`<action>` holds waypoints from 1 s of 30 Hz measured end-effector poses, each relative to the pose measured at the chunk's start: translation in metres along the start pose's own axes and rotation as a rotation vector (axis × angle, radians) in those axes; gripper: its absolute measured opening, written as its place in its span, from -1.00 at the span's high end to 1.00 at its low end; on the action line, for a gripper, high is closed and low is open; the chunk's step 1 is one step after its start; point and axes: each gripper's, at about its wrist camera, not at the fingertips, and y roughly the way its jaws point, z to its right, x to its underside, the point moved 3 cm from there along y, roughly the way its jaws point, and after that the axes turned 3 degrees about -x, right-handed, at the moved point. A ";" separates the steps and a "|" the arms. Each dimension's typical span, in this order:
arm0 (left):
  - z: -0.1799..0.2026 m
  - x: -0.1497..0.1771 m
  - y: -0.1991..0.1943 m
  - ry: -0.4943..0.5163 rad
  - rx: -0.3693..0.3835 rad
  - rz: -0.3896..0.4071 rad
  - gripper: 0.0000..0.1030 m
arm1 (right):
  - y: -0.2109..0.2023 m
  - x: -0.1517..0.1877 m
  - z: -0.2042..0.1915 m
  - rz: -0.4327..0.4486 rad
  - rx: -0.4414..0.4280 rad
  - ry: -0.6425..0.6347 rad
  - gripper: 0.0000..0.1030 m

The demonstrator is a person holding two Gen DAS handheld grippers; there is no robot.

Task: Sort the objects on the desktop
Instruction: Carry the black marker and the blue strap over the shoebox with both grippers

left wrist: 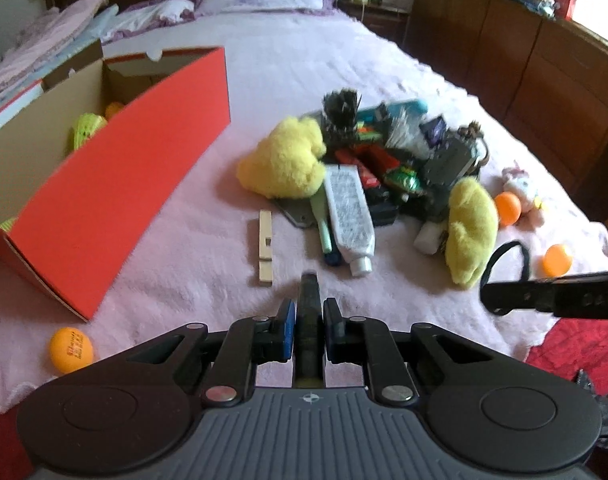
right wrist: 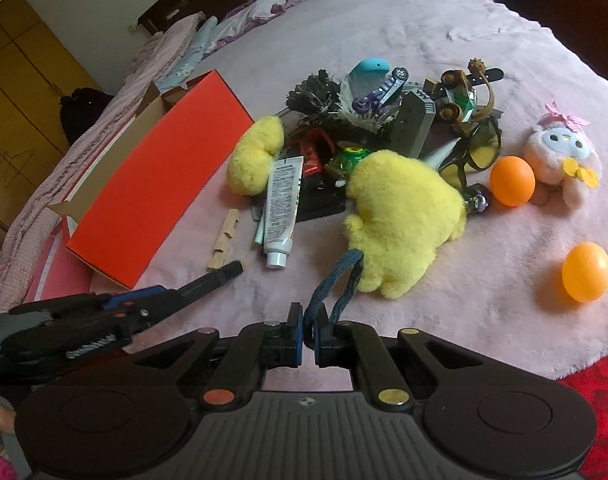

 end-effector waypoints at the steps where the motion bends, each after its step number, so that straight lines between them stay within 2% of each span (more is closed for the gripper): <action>1: 0.000 -0.001 -0.004 -0.002 0.002 0.009 0.74 | 0.001 0.000 -0.001 -0.001 -0.005 -0.001 0.88; 8: -0.002 -0.014 -0.020 0.004 -0.008 0.054 0.74 | 0.003 -0.002 -0.016 -0.006 -0.034 -0.040 0.88; 12: -0.002 -0.007 -0.009 0.018 -0.002 0.002 0.71 | 0.005 -0.002 -0.021 -0.015 -0.042 -0.056 0.88; 16: 0.000 0.011 0.013 0.027 0.000 -0.092 0.45 | 0.010 0.000 -0.022 -0.042 -0.048 -0.058 0.88; 20: 0.000 0.028 0.034 0.038 0.003 -0.186 0.38 | 0.015 0.004 -0.025 -0.062 -0.054 -0.068 0.88; 22: 0.000 0.035 0.043 0.037 0.007 -0.231 0.00 | 0.016 0.005 -0.026 -0.068 -0.057 -0.070 0.88; 24: -0.002 0.040 0.049 0.027 0.000 -0.251 -0.05 | 0.017 0.006 -0.026 -0.073 -0.060 -0.071 0.88; 26: -0.004 0.043 0.054 0.019 -0.007 -0.263 -0.04 | 0.019 0.007 -0.025 -0.078 -0.061 -0.068 0.88; 27: -0.006 0.045 0.056 0.016 -0.008 -0.267 0.03 | 0.019 0.008 -0.025 -0.081 -0.061 -0.066 0.88; 29: -0.006 0.046 0.058 0.021 -0.014 -0.261 0.36 | 0.021 0.009 -0.023 -0.086 -0.060 -0.059 0.88; 30: -0.006 0.045 0.056 0.020 -0.010 -0.258 0.66 | 0.022 0.010 -0.022 -0.088 -0.059 -0.056 0.88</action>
